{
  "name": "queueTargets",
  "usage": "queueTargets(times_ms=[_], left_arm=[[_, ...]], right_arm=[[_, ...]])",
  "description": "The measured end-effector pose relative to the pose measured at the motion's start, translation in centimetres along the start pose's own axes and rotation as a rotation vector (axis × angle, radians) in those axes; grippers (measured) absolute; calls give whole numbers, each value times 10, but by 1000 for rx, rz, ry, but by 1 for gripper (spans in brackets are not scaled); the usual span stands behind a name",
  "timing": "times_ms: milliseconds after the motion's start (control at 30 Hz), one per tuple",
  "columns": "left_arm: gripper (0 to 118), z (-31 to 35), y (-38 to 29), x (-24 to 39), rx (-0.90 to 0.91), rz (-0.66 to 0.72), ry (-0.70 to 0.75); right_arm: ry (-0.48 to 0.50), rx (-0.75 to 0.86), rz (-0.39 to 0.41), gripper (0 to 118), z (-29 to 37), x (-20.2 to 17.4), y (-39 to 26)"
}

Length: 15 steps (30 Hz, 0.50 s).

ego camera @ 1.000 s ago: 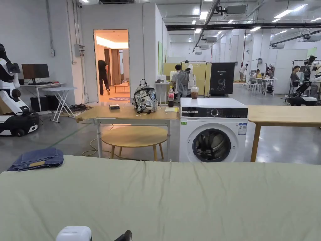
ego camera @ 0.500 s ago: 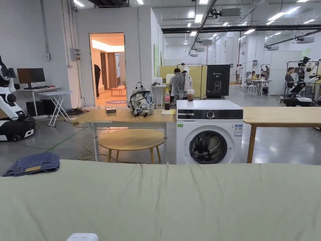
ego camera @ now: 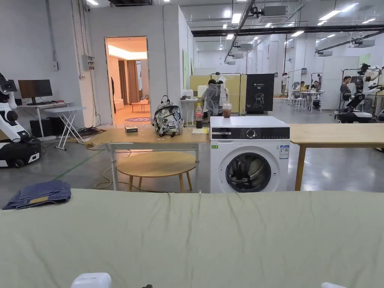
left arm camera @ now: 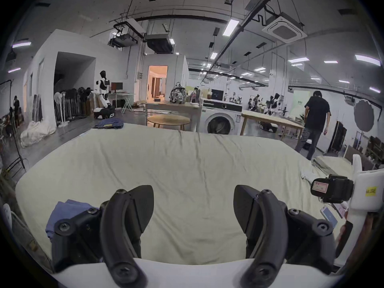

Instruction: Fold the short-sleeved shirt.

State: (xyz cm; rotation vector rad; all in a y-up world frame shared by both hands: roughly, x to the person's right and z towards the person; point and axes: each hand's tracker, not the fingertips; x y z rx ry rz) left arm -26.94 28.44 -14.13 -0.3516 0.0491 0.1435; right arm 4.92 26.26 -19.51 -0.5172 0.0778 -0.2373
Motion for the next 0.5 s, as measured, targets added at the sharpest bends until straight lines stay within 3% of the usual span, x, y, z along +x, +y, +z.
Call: queueTargets(times_ms=[367,500], left_arm=[[80,-5,-4,4,-17,-11,-5],[80,-5,-5,4,-14,-11,-9]], right_arm=[[52,28,70,111,1,-8,-11],[-12,27,86,111,1,-16,-11]])
